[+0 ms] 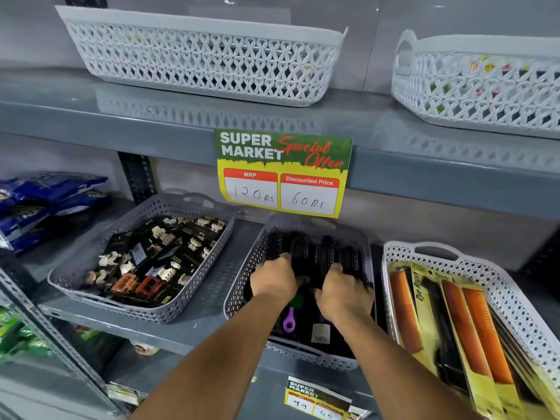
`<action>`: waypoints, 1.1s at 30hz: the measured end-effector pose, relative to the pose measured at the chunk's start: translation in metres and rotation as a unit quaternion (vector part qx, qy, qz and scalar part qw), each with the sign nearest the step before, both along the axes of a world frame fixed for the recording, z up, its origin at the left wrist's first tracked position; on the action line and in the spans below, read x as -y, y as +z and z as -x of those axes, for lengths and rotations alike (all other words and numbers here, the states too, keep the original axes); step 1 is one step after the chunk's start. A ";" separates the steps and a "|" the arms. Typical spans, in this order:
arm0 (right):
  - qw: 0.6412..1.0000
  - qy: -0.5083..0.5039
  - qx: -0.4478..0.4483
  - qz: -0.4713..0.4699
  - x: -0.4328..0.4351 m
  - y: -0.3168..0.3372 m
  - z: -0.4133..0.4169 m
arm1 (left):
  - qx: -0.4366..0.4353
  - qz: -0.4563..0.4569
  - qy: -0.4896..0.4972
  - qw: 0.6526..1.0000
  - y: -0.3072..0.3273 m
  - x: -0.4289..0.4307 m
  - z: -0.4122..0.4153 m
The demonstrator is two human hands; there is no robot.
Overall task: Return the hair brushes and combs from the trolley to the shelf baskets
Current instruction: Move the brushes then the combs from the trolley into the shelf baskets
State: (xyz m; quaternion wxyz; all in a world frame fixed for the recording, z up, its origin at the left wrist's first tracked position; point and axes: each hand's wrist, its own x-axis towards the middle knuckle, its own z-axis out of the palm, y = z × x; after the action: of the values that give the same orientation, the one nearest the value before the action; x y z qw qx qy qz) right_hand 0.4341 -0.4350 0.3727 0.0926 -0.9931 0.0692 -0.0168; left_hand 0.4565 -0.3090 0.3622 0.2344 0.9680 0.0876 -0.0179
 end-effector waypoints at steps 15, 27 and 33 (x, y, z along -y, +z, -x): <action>0.997 0.047 -0.015 -0.057 0.003 0.036 0.014 | 0.064 0.144 0.057 0.986 0.027 -0.040 0.030; 0.953 0.269 0.098 -0.098 -0.092 0.064 0.056 | 0.207 -0.072 0.154 0.963 0.061 -0.160 0.153; 0.902 0.410 0.121 -0.062 -0.167 0.047 0.105 | 0.155 -0.089 0.282 0.943 0.042 -0.223 0.260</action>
State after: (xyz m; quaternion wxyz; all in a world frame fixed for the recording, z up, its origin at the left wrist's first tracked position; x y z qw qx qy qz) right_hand 0.3291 -0.2678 0.4198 0.1608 -0.9164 -0.3546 -0.0933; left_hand 0.1968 -0.0862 0.4040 0.1534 0.9114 0.3207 0.2073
